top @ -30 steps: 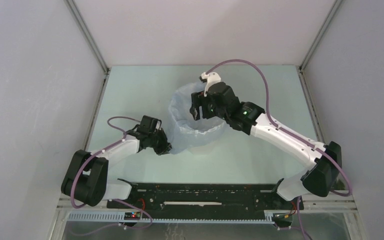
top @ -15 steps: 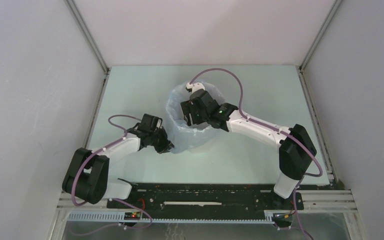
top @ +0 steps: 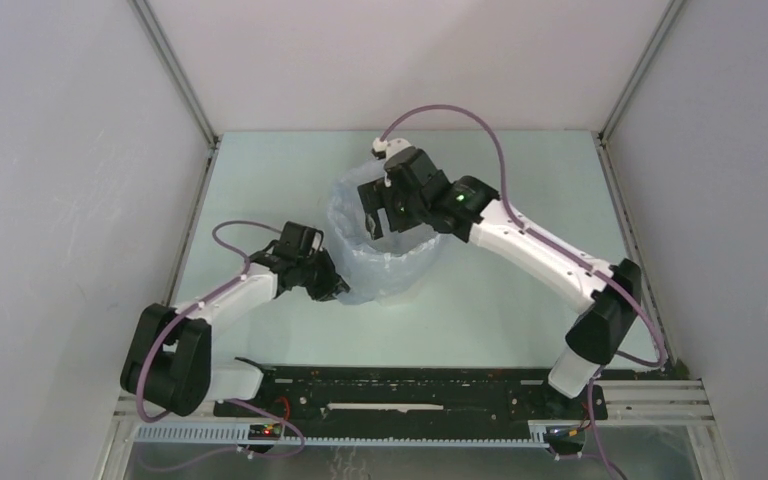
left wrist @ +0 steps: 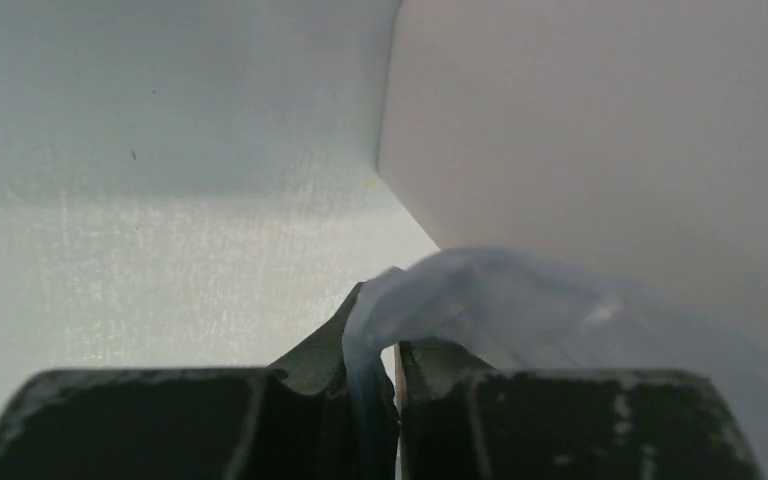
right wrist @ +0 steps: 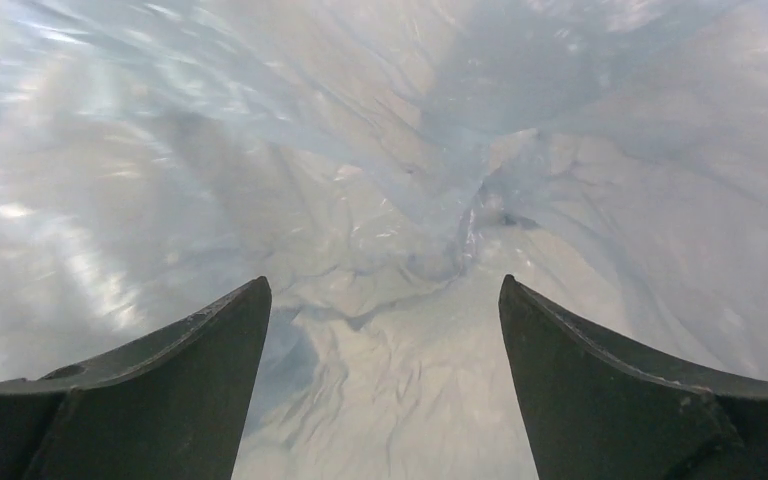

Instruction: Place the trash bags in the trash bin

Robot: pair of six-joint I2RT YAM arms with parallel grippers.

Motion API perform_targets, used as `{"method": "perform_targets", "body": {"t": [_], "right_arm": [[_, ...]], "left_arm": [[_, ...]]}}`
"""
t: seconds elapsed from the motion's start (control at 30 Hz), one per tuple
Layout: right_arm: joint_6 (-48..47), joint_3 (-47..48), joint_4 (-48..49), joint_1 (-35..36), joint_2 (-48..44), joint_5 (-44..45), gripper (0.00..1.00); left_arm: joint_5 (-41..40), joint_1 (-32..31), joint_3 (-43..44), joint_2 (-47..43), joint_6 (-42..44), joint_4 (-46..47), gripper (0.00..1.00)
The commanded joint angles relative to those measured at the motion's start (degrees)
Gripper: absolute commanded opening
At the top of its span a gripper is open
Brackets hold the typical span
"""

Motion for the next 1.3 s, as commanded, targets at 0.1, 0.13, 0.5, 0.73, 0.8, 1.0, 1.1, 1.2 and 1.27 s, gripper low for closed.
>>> {"method": "perform_targets", "body": {"t": [0.1,0.13,0.5,0.73,0.8,1.0,1.1,1.2,1.27], "right_arm": [[-2.9,2.9,-8.5,0.1,-5.7,0.8,0.93],[-3.3,2.2,-7.7,0.1,-5.7,0.7,0.91],[-2.7,2.0,1.7,1.7,3.9,2.1,0.65],[0.5,-7.1,16.5,2.7,6.1,4.6,0.65],[1.2,-6.9,18.9,2.3,6.8,2.8,0.65],[5.0,-7.4,27.9,1.6,6.1,-5.6,0.69],[5.0,-2.2,18.6,1.2,7.4,-2.5,0.72],[2.9,-1.8,12.7,0.4,4.6,1.4,0.78],[0.8,-1.8,9.7,-0.1,1.4,2.4,0.84]], "left_arm": [[-3.6,-0.2,4.4,-4.9,3.6,-3.6,0.3],[-3.5,-0.2,4.6,-5.2,3.7,-4.2,0.33],[-3.8,0.1,1.2,-7.1,2.6,-3.4,0.25],[-3.1,-0.2,0.3,-3.8,1.8,0.4,0.16],[-3.0,-0.4,0.3,-3.4,1.6,1.1,0.15],[-3.1,-0.6,0.5,-3.5,1.6,1.7,0.13],[-4.0,-0.6,1.3,-4.2,2.4,0.5,0.13],[-6.8,-0.5,2.3,-6.5,4.4,-4.0,0.16],[-9.3,-0.4,2.9,-9.1,5.7,-7.6,0.25]]}}
